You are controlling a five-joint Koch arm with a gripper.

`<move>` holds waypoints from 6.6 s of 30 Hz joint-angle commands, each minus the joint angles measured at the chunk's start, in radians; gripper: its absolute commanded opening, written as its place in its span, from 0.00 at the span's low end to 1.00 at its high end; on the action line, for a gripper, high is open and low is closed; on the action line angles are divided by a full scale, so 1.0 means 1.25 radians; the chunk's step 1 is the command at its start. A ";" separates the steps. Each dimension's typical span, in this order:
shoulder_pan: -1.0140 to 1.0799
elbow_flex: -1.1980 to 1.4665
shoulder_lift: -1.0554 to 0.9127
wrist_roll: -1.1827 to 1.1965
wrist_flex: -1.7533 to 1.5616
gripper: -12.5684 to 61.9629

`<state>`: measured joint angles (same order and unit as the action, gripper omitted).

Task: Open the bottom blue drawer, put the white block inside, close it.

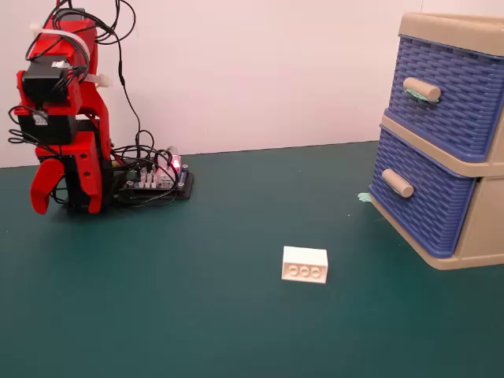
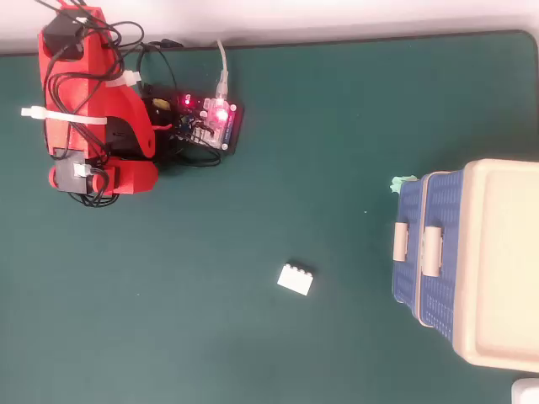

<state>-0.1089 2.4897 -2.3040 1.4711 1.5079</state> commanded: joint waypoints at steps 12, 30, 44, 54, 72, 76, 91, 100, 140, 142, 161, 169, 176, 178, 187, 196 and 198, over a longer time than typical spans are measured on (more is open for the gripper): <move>-0.005 -0.005 -0.037 0.010 0.055 0.63; -0.919 -0.331 0.032 1.131 -0.572 0.62; -1.084 -0.053 0.778 1.249 -2.263 0.62; -1.070 -0.606 1.204 1.249 -2.296 0.62; -1.092 -0.908 1.309 1.221 -2.118 0.47; -1.111 -0.912 1.304 1.176 -2.086 0.40; -1.127 -0.963 1.297 1.119 -1.907 0.06; -1.120 -0.707 1.087 1.120 -1.909 0.06; -0.701 -0.793 0.304 0.156 -0.074 0.63; -0.674 -0.913 0.374 0.004 -0.001 0.62; -0.841 -1.155 0.911 0.005 -0.266 0.62; -0.857 -1.181 1.011 0.010 -0.266 0.62; -0.860 -1.182 1.057 0.067 -0.307 0.41; -0.860 -1.182 1.058 0.090 -0.302 0.29; -0.847 -1.181 1.023 0.097 -0.191 0.06; -0.745 -1.184 0.788 0.308 -0.047 0.06; -0.736 -1.193 0.715 0.434 -0.040 0.06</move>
<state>-1.0216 1.0308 -1.2947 1.8469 1.4450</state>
